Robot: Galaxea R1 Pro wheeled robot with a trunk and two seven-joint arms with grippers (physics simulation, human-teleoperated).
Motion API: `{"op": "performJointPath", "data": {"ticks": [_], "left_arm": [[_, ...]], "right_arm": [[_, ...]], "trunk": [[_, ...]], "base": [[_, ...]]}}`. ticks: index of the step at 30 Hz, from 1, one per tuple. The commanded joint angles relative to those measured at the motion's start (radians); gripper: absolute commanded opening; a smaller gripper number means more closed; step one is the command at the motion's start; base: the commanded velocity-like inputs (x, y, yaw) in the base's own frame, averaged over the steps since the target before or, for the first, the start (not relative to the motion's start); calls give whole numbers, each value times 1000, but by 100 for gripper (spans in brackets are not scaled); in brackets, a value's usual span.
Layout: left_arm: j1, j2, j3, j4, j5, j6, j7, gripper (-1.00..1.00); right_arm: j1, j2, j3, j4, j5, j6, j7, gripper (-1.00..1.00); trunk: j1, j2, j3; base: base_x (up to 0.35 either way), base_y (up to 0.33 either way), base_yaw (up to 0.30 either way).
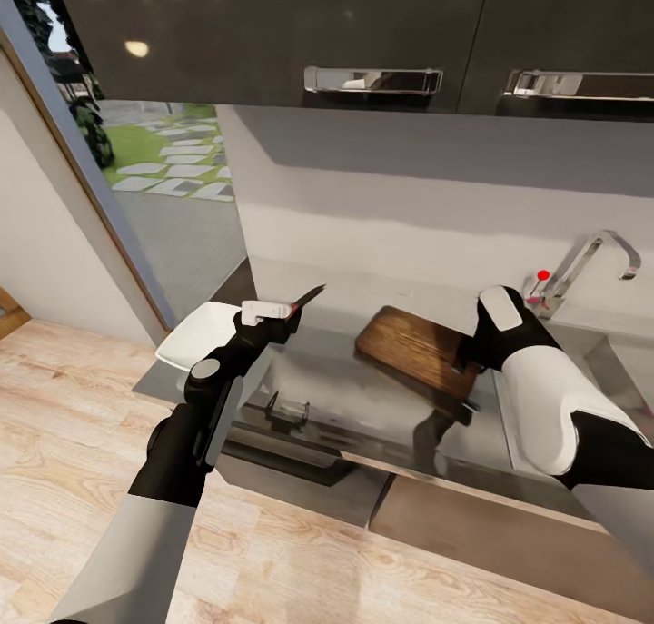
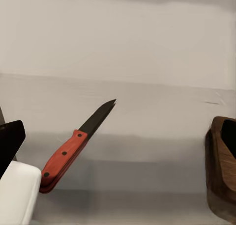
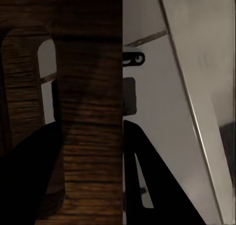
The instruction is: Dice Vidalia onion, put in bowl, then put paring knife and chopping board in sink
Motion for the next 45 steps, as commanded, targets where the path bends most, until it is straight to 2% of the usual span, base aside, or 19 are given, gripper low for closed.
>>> {"op": "performJointPath", "data": {"ticks": [1,16,35,45], "left_arm": [[-1,-1,1,-1,0,6,-4,100],[-1,-1,1,-1,0,6,-4,100],[-1,-1,1,1,0,6,-4,100],[-1,-1,0,1,0,6,-3,100]], "right_arm": [[-1,-2,-1,-1,-10,6,-10,-100],[0,-8,1,1,-10,6,-9,-100],[0,-8,2,1,-11,6,-7,-100],[0,-8,2,1,-10,6,-7,-100]], "trunk": [[1,-2,-2],[1,-2,-2],[1,-2,-2],[1,-2,-2]], "base": [[0,0,0],[-182,0,0],[-6,0,0],[0,-83,189]]}}
